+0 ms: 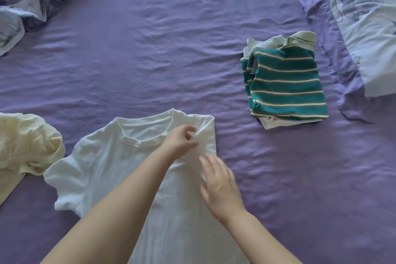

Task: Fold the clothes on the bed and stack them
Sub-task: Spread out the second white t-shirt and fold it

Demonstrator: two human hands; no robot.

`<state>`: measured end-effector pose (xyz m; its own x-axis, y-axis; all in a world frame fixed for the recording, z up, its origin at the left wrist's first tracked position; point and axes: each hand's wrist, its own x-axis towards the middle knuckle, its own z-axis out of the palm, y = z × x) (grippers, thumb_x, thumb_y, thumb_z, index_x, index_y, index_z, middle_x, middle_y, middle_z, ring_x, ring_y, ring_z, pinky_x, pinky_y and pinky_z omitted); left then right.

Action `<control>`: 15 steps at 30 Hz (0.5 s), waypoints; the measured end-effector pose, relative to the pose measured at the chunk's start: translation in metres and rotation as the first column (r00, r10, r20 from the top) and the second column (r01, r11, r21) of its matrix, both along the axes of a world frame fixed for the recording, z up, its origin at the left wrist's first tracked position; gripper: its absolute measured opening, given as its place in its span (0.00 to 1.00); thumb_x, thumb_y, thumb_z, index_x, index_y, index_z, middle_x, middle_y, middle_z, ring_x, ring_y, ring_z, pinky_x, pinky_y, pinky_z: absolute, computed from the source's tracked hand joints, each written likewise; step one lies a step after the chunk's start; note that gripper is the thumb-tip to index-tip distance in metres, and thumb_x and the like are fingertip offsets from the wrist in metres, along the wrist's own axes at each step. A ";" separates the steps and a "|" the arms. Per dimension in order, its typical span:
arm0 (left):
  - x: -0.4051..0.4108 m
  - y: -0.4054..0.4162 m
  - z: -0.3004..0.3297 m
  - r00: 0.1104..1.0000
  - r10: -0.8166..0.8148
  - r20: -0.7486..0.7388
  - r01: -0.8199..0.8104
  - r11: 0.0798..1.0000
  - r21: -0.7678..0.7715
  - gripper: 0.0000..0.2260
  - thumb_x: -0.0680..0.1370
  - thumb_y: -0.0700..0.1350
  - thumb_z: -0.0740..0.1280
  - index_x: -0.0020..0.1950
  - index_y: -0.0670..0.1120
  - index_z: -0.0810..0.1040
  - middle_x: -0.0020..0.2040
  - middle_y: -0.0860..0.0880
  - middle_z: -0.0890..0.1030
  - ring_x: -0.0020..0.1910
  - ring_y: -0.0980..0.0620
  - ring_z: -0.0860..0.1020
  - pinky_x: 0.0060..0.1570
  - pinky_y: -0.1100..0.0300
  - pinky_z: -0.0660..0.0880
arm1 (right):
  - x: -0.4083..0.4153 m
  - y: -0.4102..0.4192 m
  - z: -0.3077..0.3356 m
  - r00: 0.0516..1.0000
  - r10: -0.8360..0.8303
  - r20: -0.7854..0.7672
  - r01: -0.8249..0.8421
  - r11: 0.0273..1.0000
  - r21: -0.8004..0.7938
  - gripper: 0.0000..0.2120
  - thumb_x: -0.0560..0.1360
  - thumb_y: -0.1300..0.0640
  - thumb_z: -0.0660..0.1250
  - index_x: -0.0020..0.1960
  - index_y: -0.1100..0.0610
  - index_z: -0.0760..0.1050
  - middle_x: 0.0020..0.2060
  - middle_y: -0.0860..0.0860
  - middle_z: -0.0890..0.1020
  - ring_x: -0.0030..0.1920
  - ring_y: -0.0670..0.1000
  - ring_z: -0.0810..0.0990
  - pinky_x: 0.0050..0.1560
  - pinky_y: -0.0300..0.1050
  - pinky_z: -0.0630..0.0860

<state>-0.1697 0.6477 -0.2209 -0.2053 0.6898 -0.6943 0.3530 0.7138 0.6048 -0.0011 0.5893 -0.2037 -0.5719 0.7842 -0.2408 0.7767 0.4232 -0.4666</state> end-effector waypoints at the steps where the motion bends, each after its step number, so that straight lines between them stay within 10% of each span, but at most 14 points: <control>1: 0.002 0.001 -0.001 0.993 -0.042 -0.107 0.046 0.998 0.040 0.17 0.75 0.41 0.68 0.63 0.47 0.75 0.47 0.48 0.78 0.43 0.49 0.76 0.43 0.58 0.73 | 0.003 -0.004 -0.003 0.998 0.022 0.054 -0.024 0.999 0.046 0.32 0.58 0.62 0.76 0.62 0.60 0.75 0.61 0.57 0.78 0.62 0.56 0.77 0.57 0.53 0.76; 9: 0.002 -0.002 -0.005 0.938 0.045 -0.344 0.046 0.967 0.251 0.08 0.75 0.39 0.66 0.53 0.46 0.75 0.50 0.48 0.77 0.55 0.45 0.74 0.53 0.51 0.72 | 0.005 -0.026 -0.020 0.989 0.076 0.130 -0.096 0.983 0.154 0.31 0.56 0.57 0.79 0.58 0.60 0.79 0.57 0.55 0.81 0.58 0.53 0.80 0.52 0.48 0.79; 15: -0.012 -0.044 -0.018 0.476 -0.501 -0.723 0.681 0.730 -0.057 0.22 0.80 0.55 0.57 0.73 0.61 0.59 0.79 0.48 0.46 0.76 0.43 0.41 0.72 0.42 0.39 | 0.007 -0.030 -0.018 0.934 0.118 0.338 -0.187 0.966 0.180 0.29 0.60 0.50 0.78 0.59 0.57 0.79 0.60 0.53 0.79 0.62 0.52 0.77 0.56 0.61 0.74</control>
<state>-0.1814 0.6037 -0.2392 -0.0142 0.9292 -0.3692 0.9907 0.0629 0.1204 0.0063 0.5593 -0.2218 -0.6068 0.7458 -0.2750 0.7888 0.6077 -0.0925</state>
